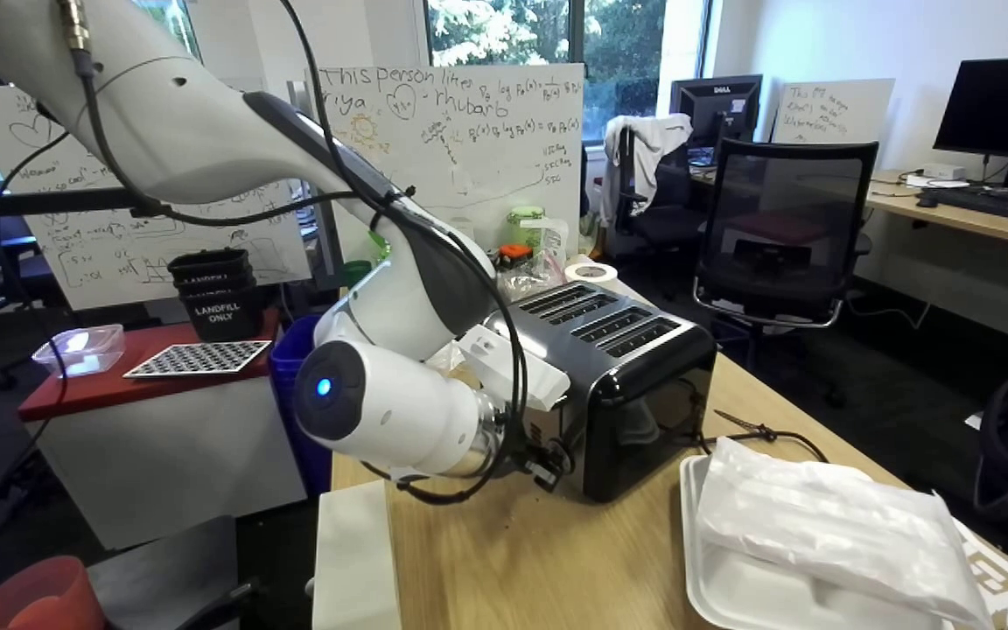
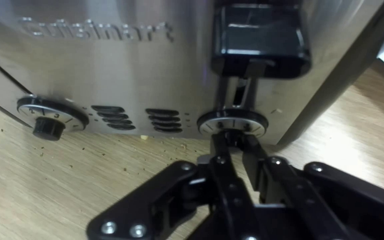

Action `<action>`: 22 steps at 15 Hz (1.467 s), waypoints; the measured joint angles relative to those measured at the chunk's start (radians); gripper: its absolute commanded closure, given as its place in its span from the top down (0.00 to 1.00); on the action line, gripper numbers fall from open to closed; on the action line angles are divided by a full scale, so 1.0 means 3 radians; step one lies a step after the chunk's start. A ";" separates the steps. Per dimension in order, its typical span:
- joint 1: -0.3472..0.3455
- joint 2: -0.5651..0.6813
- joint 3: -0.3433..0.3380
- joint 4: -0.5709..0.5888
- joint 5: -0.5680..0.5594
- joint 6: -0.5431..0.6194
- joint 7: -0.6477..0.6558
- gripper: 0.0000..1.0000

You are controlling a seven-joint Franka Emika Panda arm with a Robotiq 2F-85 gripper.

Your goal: Turn the toaster knob

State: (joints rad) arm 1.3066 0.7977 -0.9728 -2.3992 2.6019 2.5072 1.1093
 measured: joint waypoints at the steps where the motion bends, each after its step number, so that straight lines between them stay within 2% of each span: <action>1: 0.0024 0.0004 -0.0017 -0.0010 0.0000 0.0002 0.0019 0.01; 4: 0.0115 0.0004 -0.0083 -0.0038 0.0000 -0.0002 0.0068 0.00; 12: 0.0281 0.0066 -0.0092 -0.0029 0.0000 -0.0073 0.0196 0.00; 14: 0.0284 0.0130 -0.0100 -0.0028 0.0000 -0.0073 0.0199 0.28; 16: 0.0291 0.0189 -0.0107 -0.0028 0.0000 -0.0073 0.0202 0.39; 22: 0.0415 0.0244 -0.0112 -0.0027 0.0000 -0.0107 0.0225 0.82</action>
State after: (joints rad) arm 1.4310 0.8708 -1.0065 -2.4073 2.6019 2.4751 1.1769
